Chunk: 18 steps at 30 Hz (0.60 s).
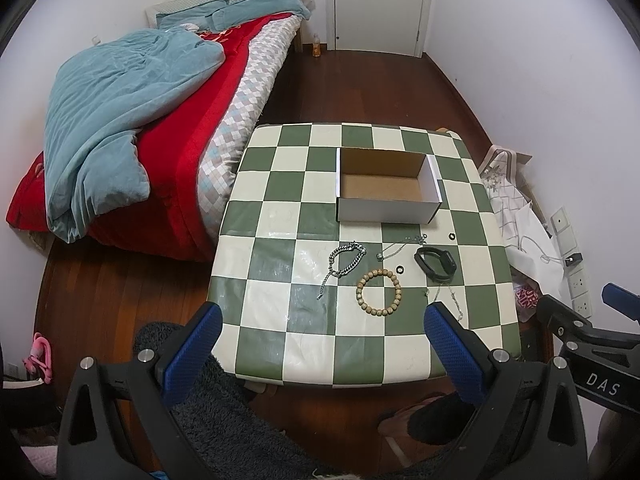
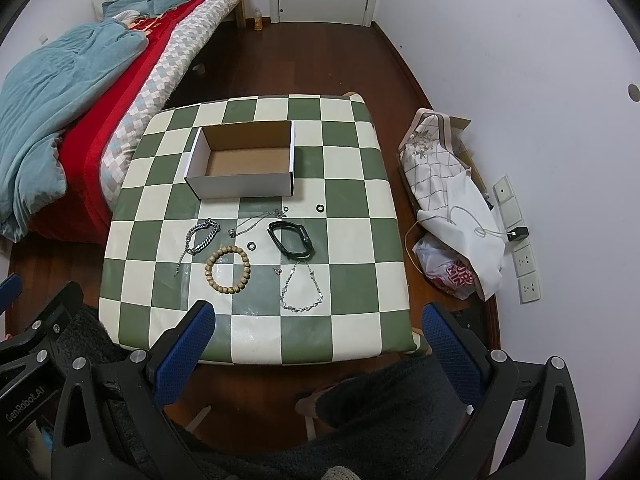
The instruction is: Organize jewelry
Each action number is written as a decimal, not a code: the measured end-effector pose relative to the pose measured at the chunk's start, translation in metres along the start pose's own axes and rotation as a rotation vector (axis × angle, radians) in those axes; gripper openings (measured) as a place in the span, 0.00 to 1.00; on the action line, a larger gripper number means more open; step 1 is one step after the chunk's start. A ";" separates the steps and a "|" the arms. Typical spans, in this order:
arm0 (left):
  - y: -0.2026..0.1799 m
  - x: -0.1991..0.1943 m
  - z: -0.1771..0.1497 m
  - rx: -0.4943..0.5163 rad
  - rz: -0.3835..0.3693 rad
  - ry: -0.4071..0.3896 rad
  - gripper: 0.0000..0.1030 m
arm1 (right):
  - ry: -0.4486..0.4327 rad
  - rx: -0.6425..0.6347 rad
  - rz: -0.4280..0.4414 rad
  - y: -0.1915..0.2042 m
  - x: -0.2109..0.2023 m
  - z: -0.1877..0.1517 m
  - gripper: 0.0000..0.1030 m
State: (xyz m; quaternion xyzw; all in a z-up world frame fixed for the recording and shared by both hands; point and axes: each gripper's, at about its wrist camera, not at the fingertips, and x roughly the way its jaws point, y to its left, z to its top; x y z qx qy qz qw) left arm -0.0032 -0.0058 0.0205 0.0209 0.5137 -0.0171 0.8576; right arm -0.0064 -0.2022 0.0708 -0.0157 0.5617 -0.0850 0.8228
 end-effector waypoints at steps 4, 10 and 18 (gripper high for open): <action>0.000 -0.001 0.001 0.000 0.001 -0.001 1.00 | -0.001 0.000 0.000 0.000 0.000 -0.001 1.00; 0.000 -0.002 0.003 -0.002 0.001 -0.003 1.00 | -0.002 0.001 0.001 0.000 0.000 -0.002 1.00; -0.003 -0.006 0.005 0.000 -0.004 -0.009 1.00 | -0.004 0.002 0.002 -0.001 0.000 -0.002 1.00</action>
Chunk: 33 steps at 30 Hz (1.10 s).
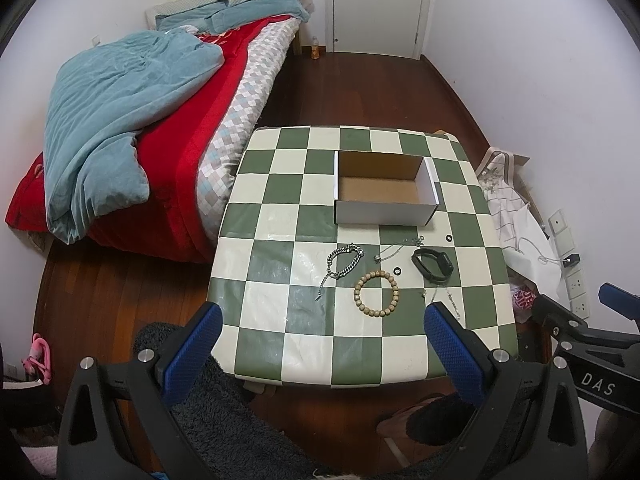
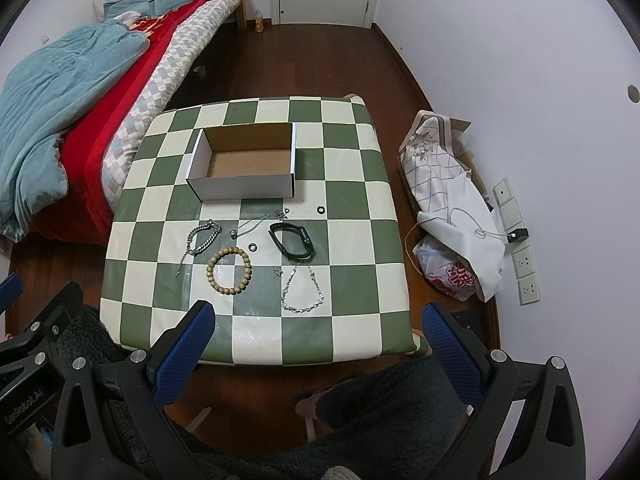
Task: Organize jewelry
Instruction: 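Grasp the wooden bead bracelet with the left tool while the right tool grasps the black watch band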
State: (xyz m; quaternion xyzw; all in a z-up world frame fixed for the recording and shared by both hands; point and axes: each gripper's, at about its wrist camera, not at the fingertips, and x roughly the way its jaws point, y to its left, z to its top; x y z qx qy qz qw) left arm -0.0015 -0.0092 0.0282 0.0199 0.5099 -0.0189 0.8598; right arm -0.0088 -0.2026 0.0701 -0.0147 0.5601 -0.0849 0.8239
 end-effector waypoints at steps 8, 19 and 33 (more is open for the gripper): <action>0.003 0.006 0.005 -0.005 0.030 -0.019 1.00 | -0.003 0.014 0.000 0.000 0.001 0.003 1.00; 0.016 0.102 0.033 0.026 0.254 -0.018 1.00 | 0.034 0.130 -0.027 -0.027 0.081 0.038 1.00; -0.029 0.253 -0.008 0.130 0.118 0.303 0.88 | 0.195 0.120 0.029 -0.019 0.242 0.043 0.70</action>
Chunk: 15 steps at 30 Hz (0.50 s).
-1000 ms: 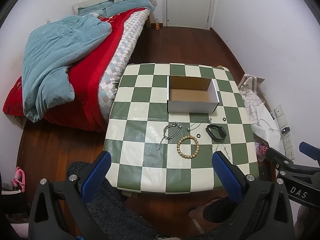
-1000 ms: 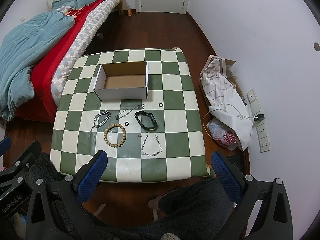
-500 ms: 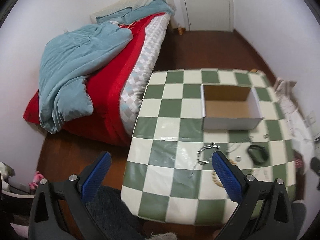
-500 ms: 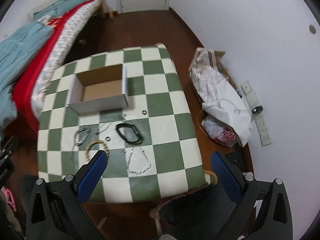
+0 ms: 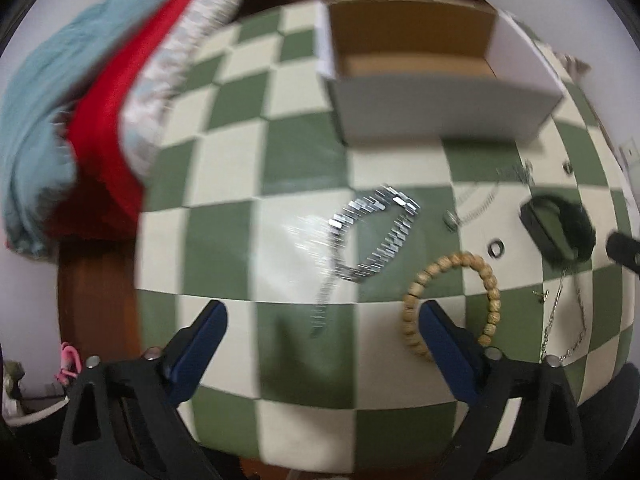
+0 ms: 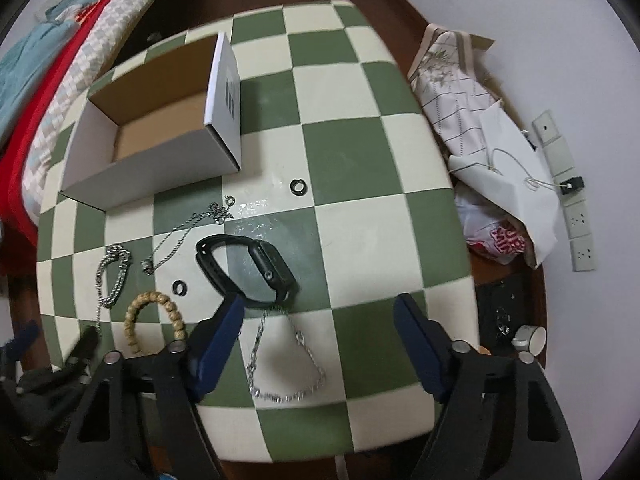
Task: Organize jewelry
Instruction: 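Grasp the wooden bead bracelet with the left tool while the right tool grasps the black watch band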
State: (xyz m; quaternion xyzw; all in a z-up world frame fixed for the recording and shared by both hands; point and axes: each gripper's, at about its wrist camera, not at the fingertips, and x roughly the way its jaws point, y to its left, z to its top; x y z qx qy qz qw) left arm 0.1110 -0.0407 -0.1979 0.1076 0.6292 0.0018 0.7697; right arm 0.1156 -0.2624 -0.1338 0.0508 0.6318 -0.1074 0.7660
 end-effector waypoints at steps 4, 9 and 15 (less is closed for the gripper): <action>-0.016 0.020 -0.001 0.020 -0.047 0.041 0.76 | 0.022 -0.035 0.015 0.004 0.017 0.007 0.62; -0.026 0.022 -0.001 0.031 -0.083 0.008 0.69 | 0.028 -0.073 0.024 0.005 0.032 0.013 0.59; -0.033 0.015 0.000 0.067 -0.168 -0.031 0.08 | 0.048 -0.108 0.030 0.011 0.044 0.019 0.54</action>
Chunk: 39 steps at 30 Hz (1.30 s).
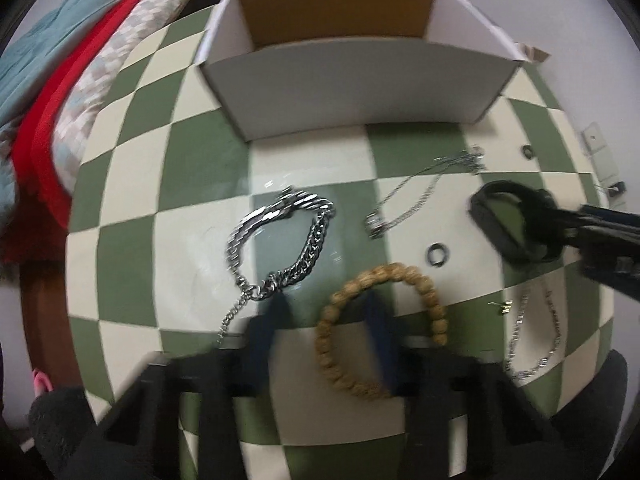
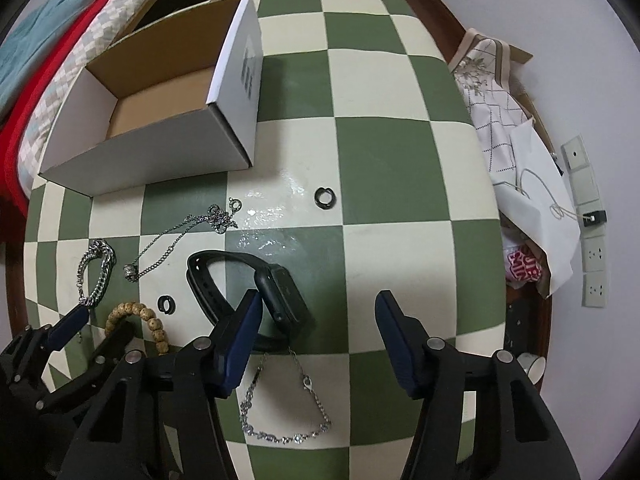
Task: Organize jewelry
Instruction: 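Grasp the wooden bead bracelet with the left tool while the right tool grasps the black watch band, then carry the bead bracelet and watch band into the white box and release both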
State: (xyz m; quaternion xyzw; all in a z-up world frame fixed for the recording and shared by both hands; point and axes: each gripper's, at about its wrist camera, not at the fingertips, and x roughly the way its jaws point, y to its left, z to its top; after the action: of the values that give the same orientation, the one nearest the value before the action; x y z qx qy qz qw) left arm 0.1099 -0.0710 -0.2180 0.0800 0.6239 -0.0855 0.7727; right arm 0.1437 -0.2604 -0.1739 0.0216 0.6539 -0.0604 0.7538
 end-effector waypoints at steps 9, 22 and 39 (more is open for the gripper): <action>0.005 -0.010 0.010 -0.007 -0.003 -0.027 0.06 | -0.010 -0.023 0.035 0.005 0.005 -0.002 0.13; 0.017 -0.089 0.031 -0.053 -0.034 -0.186 0.06 | -0.096 0.089 0.204 -0.005 -0.049 -0.010 0.13; 0.042 -0.148 0.150 -0.116 -0.179 -0.290 0.06 | -0.207 0.138 0.326 0.018 -0.118 0.070 0.13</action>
State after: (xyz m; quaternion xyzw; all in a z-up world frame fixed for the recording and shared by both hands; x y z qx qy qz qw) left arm 0.2313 -0.0601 -0.0417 -0.0337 0.5145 -0.1284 0.8471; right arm 0.1987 -0.2432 -0.0477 0.1723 0.5552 0.0158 0.8135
